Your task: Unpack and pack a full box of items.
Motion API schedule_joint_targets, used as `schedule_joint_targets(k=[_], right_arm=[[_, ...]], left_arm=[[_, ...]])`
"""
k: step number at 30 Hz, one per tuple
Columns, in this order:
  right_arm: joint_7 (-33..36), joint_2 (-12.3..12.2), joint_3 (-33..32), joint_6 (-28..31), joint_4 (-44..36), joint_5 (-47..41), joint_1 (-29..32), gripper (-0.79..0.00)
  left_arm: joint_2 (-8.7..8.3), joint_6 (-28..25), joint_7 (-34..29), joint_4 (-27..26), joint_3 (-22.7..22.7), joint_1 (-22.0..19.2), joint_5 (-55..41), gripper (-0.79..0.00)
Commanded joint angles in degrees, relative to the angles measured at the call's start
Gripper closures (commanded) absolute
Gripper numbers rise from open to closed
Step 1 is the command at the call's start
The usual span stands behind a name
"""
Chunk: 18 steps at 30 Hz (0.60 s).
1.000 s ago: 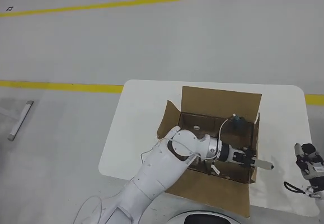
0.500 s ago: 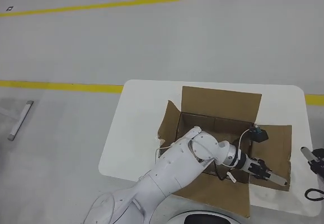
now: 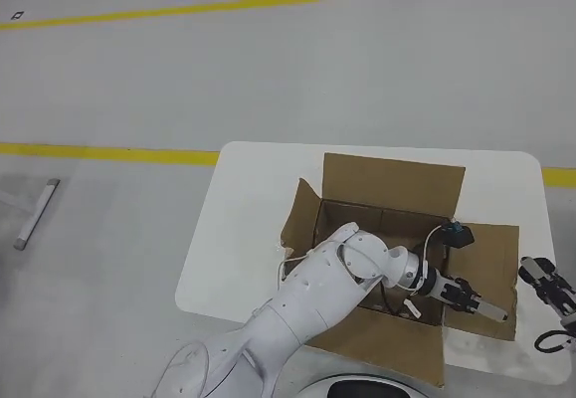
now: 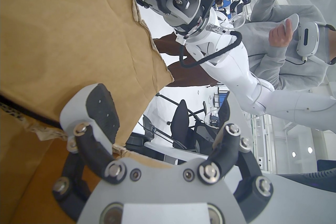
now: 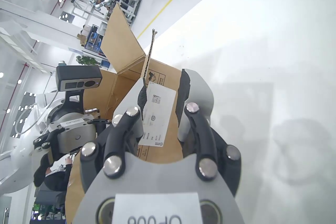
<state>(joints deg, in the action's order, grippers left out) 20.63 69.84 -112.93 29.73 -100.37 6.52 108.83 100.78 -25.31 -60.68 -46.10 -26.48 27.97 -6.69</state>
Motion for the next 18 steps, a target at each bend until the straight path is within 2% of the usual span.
schedule_joint_targets(k=[1, 11, 15, 16, 17, 18], right_arm=[[0.15, -0.02, -0.39, 0.6, -0.07, -1.26, 0.18, -0.311], [1.9, -0.13, -0.15, 2.78, -0.23, -3.26, 0.58, -0.314], [2.43, -0.13, 1.25, 2.79, -0.3, -1.87, 0.17, -0.185], [2.44, -0.14, 1.5, 2.7, -0.27, -1.36, 0.04, -0.129], [2.24, -0.12, 1.76, 2.54, -0.13, -1.21, -0.1, 0.0], [2.21, -0.12, 1.99, 2.33, 0.05, -1.01, -0.23, 0.0]], left_arm=[[0.15, -0.09, 0.02, 0.25, -0.11, -0.02, 0.1, -0.785], [0.72, -0.29, -0.38, 1.32, -0.76, 0.01, 0.69, -0.785], [0.9, -0.32, -0.34, 1.66, -0.98, 0.1, 1.15, -0.785], [0.94, -0.3, -0.31, 1.7, -1.04, 0.12, 1.26, -0.785], [0.98, -0.31, -0.29, 1.77, -1.12, 0.14, 1.34, -0.785], [1.0, -0.36, -0.21, 1.84, -1.22, 0.14, 1.45, -0.785]])
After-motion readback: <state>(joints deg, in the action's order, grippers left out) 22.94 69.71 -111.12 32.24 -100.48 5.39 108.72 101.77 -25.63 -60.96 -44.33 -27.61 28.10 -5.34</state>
